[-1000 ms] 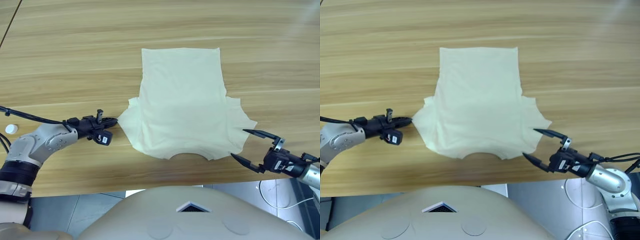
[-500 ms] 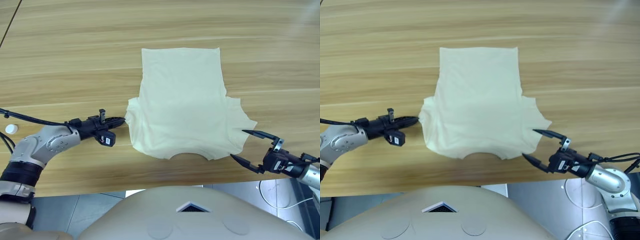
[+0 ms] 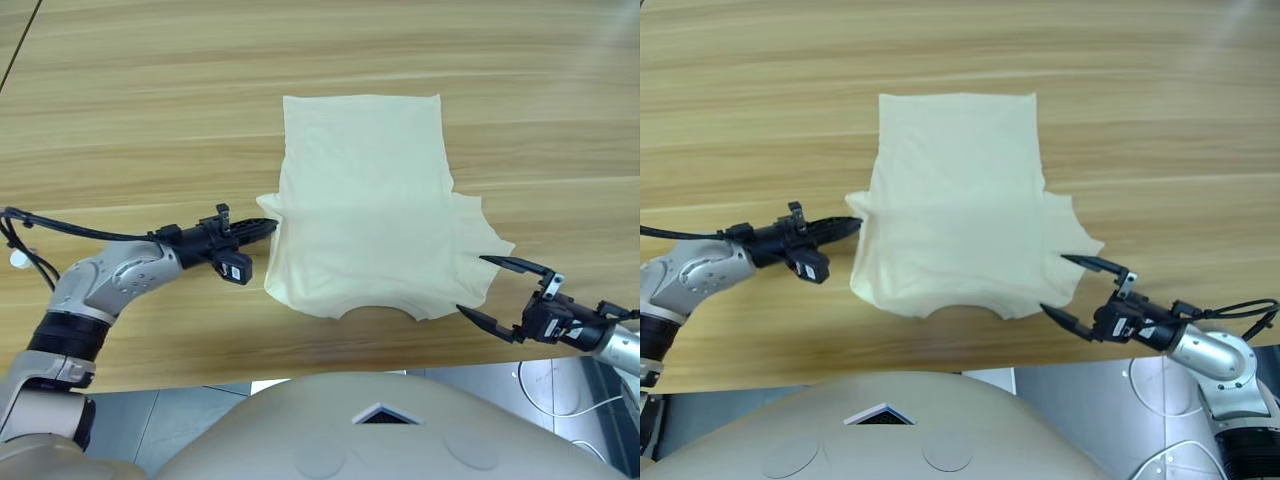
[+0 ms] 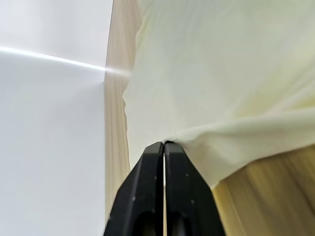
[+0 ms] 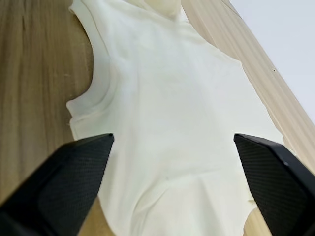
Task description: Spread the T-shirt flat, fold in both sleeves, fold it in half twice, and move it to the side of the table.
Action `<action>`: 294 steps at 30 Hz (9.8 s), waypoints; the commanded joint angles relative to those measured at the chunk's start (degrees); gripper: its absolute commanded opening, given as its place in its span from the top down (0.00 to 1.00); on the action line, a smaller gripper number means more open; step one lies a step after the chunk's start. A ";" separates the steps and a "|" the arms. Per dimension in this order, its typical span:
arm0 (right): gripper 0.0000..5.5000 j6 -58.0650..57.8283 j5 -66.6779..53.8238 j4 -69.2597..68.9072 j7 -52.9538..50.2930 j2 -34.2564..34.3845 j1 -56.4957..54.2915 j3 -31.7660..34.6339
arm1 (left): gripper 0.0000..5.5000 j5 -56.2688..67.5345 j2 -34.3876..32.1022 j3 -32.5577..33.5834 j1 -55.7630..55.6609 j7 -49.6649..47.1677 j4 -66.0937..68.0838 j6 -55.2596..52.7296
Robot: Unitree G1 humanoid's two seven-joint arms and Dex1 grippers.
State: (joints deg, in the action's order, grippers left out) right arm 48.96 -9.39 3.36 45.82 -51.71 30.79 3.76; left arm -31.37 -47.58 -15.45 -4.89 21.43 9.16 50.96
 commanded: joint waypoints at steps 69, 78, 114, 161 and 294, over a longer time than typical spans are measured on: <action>0.02 -16.63 25.08 3.54 -20.25 0.25 -8.13 14.08 | 0.26 -4.65 20.57 -11.92 -10.08 -7.77 12.73 -8.84; 0.02 -16.16 30.17 2.43 -18.04 -0.89 -2.52 9.06 | 0.26 -4.30 20.61 -12.06 -9.86 -8.91 11.90 -8.04; 0.92 -18.20 32.55 11.76 -22.83 -1.59 -12.56 -1.89 | 0.25 -4.33 21.22 -12.21 -9.02 -9.10 10.51 -7.47; 0.99 -18.01 30.94 -5.75 -20.73 4.18 -15.73 -7.28 | 0.25 -3.94 22.57 -12.40 -9.66 -10.18 11.65 -6.46; 1.00 -12.33 23.78 -9.74 -5.07 -4.29 -2.13 -9.28 | 0.95 19.23 1.69 -11.35 13.10 23.66 -6.82 -4.94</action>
State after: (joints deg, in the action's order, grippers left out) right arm 36.89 14.21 -6.24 40.01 -55.37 28.15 -5.15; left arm -12.65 -45.55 -25.98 7.75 44.05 2.82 46.30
